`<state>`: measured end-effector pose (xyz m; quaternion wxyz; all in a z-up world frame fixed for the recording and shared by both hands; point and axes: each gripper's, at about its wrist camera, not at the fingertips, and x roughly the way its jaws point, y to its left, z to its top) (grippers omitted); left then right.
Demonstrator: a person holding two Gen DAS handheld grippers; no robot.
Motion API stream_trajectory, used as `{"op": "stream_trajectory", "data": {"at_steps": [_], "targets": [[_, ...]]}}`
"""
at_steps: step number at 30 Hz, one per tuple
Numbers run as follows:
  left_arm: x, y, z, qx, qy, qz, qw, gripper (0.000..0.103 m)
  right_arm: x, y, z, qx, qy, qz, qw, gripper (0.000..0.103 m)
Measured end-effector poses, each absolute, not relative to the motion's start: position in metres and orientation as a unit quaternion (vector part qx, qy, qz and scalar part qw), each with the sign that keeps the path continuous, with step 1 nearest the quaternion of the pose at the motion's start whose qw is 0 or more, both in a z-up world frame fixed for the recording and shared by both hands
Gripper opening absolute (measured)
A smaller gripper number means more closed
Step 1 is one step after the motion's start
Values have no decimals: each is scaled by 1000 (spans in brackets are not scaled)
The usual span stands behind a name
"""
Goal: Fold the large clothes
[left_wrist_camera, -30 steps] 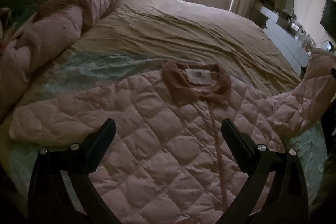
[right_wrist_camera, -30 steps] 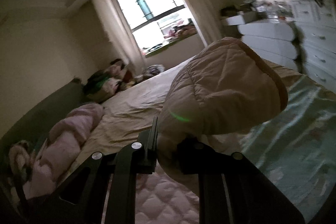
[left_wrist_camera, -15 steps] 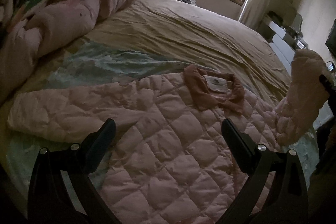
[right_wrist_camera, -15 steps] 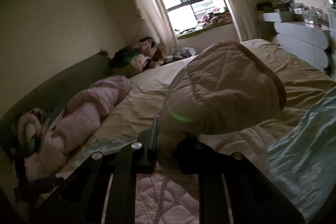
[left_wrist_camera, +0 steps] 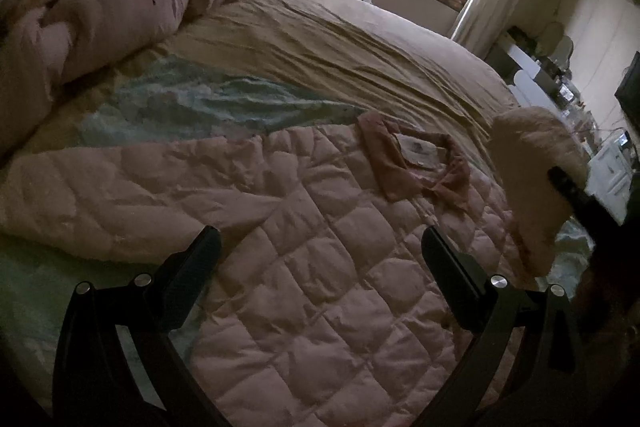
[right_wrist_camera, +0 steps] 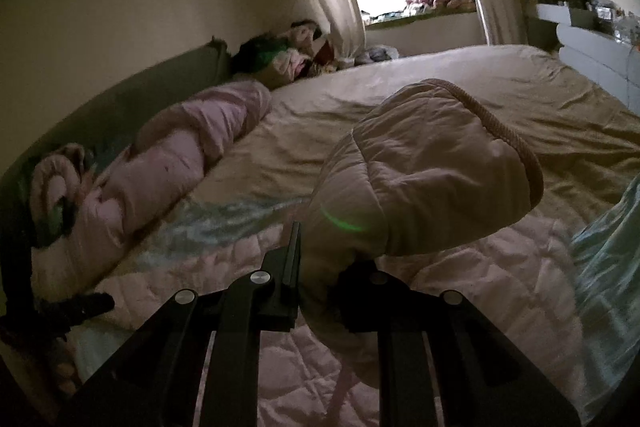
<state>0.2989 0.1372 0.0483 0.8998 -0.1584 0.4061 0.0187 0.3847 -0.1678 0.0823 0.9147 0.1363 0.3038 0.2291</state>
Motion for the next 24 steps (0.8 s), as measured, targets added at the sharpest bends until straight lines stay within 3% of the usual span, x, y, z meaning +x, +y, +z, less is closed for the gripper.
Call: {"op": "stream_trajectory", "data": {"at_steps": [13, 17, 24], "targets": [[313, 126, -23, -183, 465, -11, 866, 94, 374, -124, -4, 118, 392, 243, 879, 20], [317, 133, -30, -241, 465, -38, 851, 94, 360, -109, -5, 91, 385, 268, 879, 35], [318, 137, -16, -307, 436, -84, 842, 94, 343, -76, -17, 46, 417, 333, 844, 44]]}}
